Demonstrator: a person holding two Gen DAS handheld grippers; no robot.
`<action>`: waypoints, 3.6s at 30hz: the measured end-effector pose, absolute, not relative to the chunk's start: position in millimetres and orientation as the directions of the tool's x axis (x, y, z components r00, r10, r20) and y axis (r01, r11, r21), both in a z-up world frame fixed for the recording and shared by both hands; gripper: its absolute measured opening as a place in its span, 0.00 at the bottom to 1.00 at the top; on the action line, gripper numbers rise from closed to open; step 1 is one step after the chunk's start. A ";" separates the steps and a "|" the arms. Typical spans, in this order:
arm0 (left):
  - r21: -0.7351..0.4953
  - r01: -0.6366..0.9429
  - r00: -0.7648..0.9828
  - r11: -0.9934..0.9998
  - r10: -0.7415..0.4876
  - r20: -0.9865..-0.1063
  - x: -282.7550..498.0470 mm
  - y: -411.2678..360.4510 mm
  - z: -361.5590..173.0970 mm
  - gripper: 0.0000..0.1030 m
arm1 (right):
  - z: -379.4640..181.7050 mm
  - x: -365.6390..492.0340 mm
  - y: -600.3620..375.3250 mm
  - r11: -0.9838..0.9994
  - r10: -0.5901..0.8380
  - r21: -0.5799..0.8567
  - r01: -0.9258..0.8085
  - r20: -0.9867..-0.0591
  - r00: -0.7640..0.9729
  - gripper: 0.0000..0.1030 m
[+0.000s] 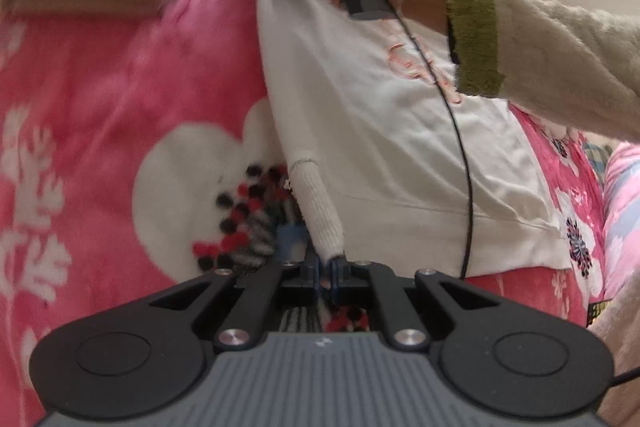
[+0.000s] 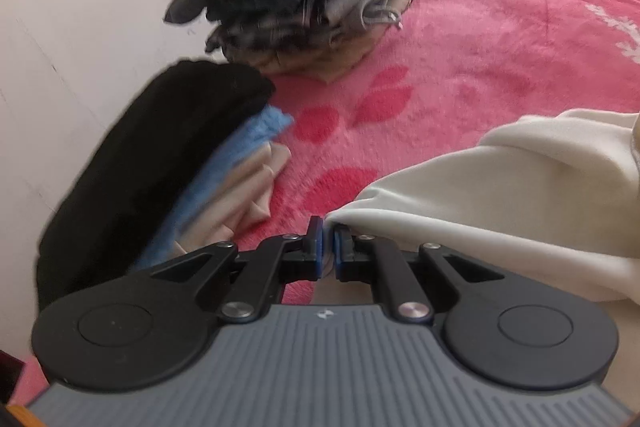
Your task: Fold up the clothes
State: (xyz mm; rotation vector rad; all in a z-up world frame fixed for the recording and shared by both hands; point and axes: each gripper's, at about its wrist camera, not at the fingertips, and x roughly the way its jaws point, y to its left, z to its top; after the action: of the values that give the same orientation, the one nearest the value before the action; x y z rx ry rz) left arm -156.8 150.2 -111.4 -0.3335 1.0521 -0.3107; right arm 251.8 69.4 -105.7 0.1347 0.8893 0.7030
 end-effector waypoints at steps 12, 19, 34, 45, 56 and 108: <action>-0.331 0.115 0.416 0.936 -0.348 -0.840 -170.7 169.5 -101.4 0.23 | -91.2 269.1 80.9 0.777 0.560 0.452 -0.437 -0.815 0.152 0.67; -0.284 0.099 0.452 0.954 -0.298 -0.841 -169.9 198.4 -69.9 0.37 | -3.3 200.3 -44.3 0.768 0.583 0.474 -0.432 -0.796 0.164 0.69; -0.331 0.148 0.432 0.932 -0.362 -0.826 -60.2 158.9 -80.8 0.42 | -39.6 -101.3 -255.1 0.909 0.400 0.385 -0.158 -0.704 0.587 0.60; -0.278 0.163 0.485 0.947 -0.322 -0.813 -61.9 105.5 -85.2 0.46 | -60.2 -114.7 -187.4 0.807 0.547 0.252 -0.534 -0.661 0.514 0.60; -0.212 0.173 0.490 0.962 -0.271 -0.829 -63.5 89.6 -88.7 0.48 | -61.8 -119.4 -202.1 0.842 0.509 0.256 -0.475 -0.670 0.540 0.60; -0.148 0.015 0.668 0.989 -0.120 -0.734 6.0 140.8 -79.0 0.54 | -57.9 264.4 -74.9 0.920 0.328 0.073 -0.386 -0.682 0.654 0.09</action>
State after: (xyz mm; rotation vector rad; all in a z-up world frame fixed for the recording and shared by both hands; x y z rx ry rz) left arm 6.0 140.8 -79.0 -0.1331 0.8361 -0.0765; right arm 264.4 -74.9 -57.9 -0.0805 0.7564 0.4053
